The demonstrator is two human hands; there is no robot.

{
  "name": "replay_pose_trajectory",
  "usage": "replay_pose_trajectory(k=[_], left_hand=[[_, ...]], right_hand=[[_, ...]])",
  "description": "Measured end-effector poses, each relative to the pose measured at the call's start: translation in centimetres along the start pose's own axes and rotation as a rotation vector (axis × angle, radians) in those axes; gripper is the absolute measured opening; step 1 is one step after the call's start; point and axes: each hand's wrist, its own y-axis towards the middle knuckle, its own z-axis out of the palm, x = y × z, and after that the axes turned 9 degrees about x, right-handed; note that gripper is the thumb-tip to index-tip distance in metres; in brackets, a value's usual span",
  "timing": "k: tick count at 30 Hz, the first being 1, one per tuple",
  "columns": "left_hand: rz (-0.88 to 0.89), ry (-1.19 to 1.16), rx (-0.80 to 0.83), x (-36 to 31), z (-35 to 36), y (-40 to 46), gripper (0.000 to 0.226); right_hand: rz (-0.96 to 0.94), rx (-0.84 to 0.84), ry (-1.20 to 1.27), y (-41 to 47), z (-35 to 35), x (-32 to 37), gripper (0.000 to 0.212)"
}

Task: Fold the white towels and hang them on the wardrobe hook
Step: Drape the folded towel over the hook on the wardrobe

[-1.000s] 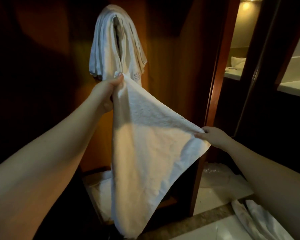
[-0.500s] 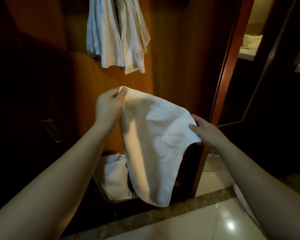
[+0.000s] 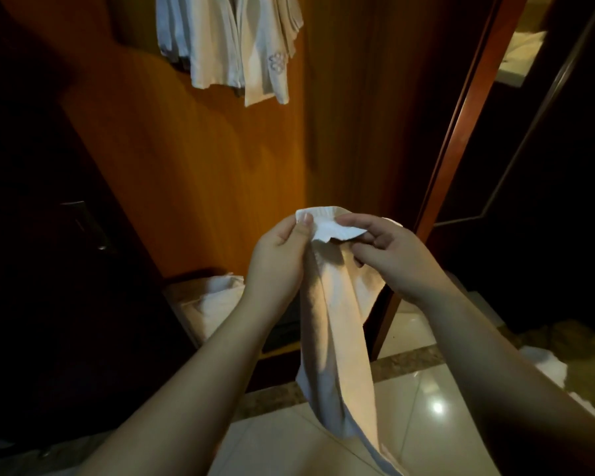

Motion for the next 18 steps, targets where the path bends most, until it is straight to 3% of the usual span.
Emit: replay_pose_trajectory(k=[6, 13, 18], left_hand=[[-0.091, -0.071, 0.137, -0.6, 1.2, -1.0, 0.03], [-0.029, -0.145, 0.116, -0.9, 1.8, -1.3, 0.044], [-0.05, -0.318, 0.195, -0.9, 1.9, -0.8, 0.037]], right_hand=[[-0.132, -0.203, -0.1, -0.6, 0.7, 0.6, 0.035], [-0.18, -0.192, -0.091, -1.3, 0.9, 1.9, 0.029], [-0.167, -0.188, -0.06, -1.3, 1.1, 2.7, 0.022]])
